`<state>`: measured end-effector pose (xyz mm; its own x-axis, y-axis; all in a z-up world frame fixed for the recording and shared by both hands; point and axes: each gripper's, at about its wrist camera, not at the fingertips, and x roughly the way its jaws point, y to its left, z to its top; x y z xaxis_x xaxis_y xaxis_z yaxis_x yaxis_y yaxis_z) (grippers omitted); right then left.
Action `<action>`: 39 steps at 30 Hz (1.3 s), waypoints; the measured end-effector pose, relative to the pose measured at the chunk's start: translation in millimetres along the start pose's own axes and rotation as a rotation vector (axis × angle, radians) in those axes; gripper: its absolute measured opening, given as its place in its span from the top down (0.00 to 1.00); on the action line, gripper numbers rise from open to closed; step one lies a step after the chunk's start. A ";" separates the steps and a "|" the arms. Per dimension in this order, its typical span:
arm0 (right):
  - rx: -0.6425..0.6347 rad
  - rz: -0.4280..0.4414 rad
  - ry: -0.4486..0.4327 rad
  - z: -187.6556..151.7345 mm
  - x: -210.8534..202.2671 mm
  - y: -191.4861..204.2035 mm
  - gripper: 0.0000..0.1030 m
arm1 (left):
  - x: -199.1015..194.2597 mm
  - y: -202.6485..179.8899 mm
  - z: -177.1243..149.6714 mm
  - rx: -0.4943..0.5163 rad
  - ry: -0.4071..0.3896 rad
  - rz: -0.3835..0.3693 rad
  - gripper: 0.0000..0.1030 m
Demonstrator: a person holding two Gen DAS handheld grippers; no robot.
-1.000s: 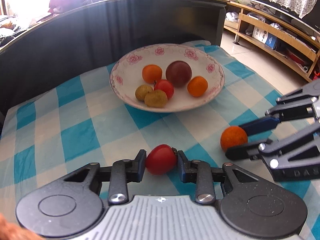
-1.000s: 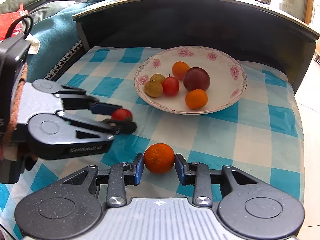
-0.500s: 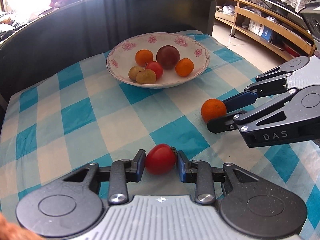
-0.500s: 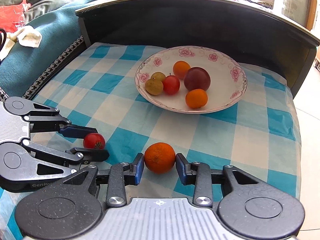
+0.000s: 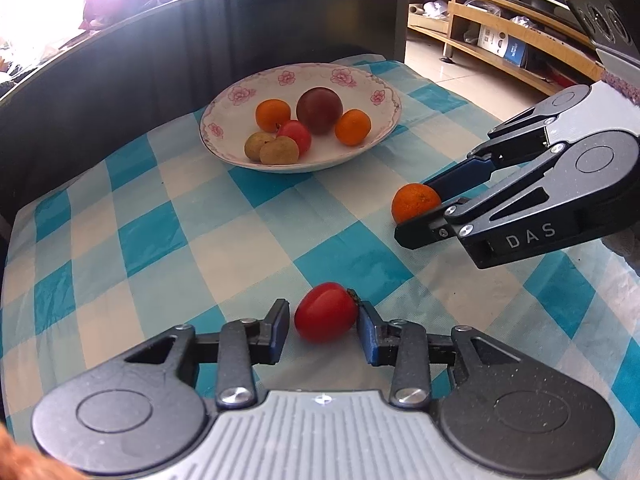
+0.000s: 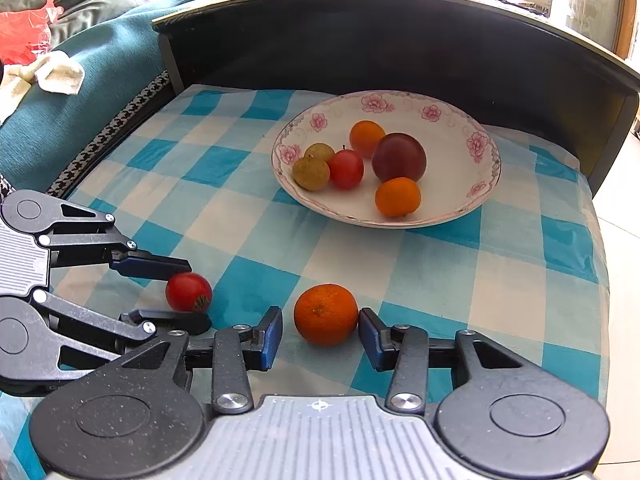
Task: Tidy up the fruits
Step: 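Grasp the red tomato with the left tool while the right tool grasps the tangerine, then carry both fruits over the white bowl and open both tools to drop them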
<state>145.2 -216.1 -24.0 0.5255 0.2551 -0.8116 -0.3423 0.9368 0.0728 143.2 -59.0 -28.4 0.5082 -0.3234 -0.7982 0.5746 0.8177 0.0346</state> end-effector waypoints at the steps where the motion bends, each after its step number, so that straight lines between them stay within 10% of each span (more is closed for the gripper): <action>1: 0.000 -0.001 -0.005 0.1 -0.3 -0.1 0.63 | -0.1 -0.5 0.1 0.002 -0.002 0.003 0.56; 39: 0.076 -0.059 -0.147 49.5 -15.0 -20.9 0.72 | 6.3 24.2 83.0 -0.092 -0.188 0.041 0.60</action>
<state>183.0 -227.7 15.3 0.6532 0.2258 -0.7227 -0.2501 0.9653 0.0756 213.5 -80.9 17.4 0.6457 -0.3653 -0.6706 0.4944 0.8692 0.0025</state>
